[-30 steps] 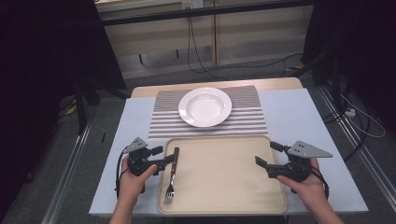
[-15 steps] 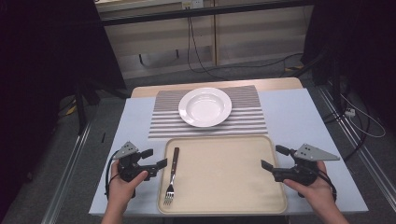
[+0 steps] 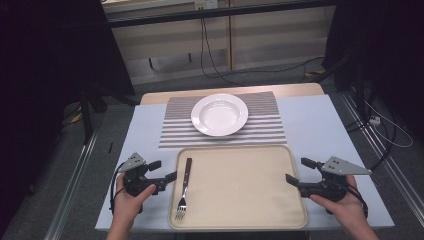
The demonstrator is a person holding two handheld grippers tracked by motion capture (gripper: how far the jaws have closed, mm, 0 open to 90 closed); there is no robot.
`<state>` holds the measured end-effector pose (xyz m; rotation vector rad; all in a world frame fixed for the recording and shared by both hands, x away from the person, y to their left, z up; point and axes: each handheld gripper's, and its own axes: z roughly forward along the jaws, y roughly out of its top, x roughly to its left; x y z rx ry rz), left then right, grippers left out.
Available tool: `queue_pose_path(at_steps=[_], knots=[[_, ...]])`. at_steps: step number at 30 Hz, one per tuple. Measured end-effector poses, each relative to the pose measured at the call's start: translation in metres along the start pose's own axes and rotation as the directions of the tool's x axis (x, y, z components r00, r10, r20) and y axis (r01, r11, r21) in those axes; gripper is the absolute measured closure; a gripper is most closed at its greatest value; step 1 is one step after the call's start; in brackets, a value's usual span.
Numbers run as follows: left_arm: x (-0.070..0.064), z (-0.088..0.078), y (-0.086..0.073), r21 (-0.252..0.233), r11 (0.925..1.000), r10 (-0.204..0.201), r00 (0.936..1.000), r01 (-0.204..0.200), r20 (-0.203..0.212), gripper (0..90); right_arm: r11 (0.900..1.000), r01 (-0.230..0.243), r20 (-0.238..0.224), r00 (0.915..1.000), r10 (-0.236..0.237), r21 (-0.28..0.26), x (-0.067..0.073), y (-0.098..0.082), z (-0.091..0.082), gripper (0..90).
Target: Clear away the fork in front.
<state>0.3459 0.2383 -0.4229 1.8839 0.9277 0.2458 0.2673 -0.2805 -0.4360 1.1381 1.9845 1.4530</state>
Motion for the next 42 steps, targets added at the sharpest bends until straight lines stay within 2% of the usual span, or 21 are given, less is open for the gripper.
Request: queue_pose_path(at_steps=[11,17,23,42], knots=[[0.000,-0.001,0.000,-0.005,1.0000,0.003,1.0000,-0.003,-0.002,15.3,1.000,-0.005,0.007,1.0000,0.005,-0.008,-0.003,-0.003,-0.007,18.0],[0.000,-0.007,-0.005,0.017,0.9994,0.031,0.9995,-0.031,-0.003,14.6,1.000,0.004,0.004,1.0000,-0.004,-0.001,-0.004,-0.005,-0.007,18.1],[0.004,-0.013,-0.005,-0.010,0.9997,0.020,0.9997,-0.021,-0.013,13.8,1.000,-0.003,0.007,1.0000,0.003,-0.007,-0.004,-0.006,-0.008,18.3],[0.007,-0.019,-0.007,-0.006,0.9999,0.013,0.9995,-0.013,-0.030,12.0,1.000,-0.008,0.013,0.9999,0.008,0.003,-0.008,-0.010,-0.009,18.6]])
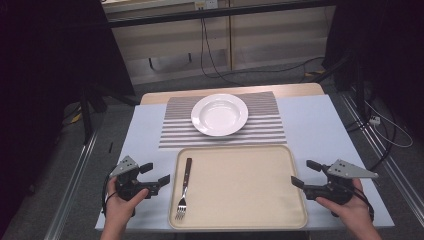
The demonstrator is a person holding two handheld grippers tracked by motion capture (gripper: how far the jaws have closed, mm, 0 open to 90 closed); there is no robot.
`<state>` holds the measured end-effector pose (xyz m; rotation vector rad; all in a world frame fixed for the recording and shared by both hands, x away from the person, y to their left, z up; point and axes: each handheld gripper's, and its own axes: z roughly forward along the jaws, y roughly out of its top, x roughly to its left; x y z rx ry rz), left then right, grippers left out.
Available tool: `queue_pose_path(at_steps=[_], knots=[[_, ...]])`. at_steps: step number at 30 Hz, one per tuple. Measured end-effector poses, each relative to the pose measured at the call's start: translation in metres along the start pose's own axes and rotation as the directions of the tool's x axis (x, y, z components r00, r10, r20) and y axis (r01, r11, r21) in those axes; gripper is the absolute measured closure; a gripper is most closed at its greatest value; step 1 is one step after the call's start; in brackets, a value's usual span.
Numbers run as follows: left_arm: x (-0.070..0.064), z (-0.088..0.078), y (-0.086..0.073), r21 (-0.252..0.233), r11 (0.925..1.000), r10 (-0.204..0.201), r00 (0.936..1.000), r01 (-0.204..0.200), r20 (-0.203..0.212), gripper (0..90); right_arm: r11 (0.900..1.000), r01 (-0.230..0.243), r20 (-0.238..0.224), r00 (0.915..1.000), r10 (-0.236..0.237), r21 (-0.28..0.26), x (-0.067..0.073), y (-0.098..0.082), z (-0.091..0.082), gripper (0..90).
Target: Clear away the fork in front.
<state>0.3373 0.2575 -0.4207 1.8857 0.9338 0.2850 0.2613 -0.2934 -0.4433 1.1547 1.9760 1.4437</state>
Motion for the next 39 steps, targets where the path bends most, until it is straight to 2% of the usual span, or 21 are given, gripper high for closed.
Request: queue_pose_path(at_steps=[19,24,39], knots=[[0.0019,-0.0023,-0.0013,0.006,1.0000,-0.002,1.0000,0.002,-0.006,11.0,1.000,0.018,0.009,0.9998,-0.018,0.008,-0.0008,0.0004,-0.0036,18.5],[0.0032,-0.0034,-0.0018,0.003,1.0000,-0.008,0.9998,0.008,-0.016,11.0,1.000,0.013,0.011,0.9998,-0.013,0.007,-0.0019,-0.0002,-0.0038,18.6],[0.0031,0.0004,-0.0030,0.015,0.9999,-0.001,0.9999,0.001,-0.011,11.0,1.000,0.003,0.013,0.9999,-0.004,0.022,-0.0060,-0.0045,-0.0027,18.8]])
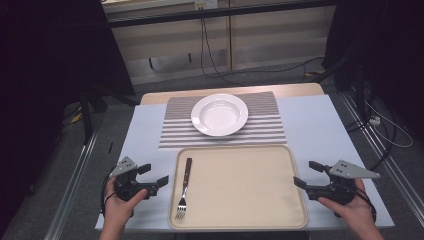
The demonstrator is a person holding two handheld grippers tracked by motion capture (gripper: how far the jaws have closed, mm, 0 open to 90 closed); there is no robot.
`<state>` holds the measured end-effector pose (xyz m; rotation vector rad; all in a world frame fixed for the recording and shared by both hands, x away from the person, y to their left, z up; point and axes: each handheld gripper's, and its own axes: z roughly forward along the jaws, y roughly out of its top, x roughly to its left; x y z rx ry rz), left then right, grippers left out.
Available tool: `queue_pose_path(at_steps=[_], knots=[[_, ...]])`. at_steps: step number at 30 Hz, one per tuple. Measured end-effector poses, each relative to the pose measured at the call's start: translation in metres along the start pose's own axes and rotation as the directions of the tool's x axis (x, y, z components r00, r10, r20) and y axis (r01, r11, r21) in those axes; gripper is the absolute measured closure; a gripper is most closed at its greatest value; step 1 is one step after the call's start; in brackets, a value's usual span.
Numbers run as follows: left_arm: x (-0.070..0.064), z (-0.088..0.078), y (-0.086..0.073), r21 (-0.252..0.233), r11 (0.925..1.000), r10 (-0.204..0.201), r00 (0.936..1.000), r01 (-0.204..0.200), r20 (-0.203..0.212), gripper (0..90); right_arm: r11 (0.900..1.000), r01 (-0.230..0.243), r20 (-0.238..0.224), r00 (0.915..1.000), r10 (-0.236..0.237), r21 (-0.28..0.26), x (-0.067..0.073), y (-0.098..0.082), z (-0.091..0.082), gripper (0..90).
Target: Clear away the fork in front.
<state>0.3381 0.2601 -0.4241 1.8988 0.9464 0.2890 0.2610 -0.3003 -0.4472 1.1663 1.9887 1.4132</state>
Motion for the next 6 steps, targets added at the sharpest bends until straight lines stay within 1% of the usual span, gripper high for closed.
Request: queue_pose_path(at_steps=[3,6], knots=[[-0.0008,0.0008,0.0002,0.004,1.0000,0.006,1.0000,-0.006,0.001,11.0,1.000,-0.001,0.003,1.0000,0.001,-0.002,-0.0007,-0.0001,-0.0005,18.8],[-0.0009,0.0013,0.0001,0.001,1.0000,-0.001,1.0000,0.001,0.001,11.0,1.000,0.000,0.000,1.0000,0.000,0.000,-0.0002,0.0000,0.0001,18.8]])
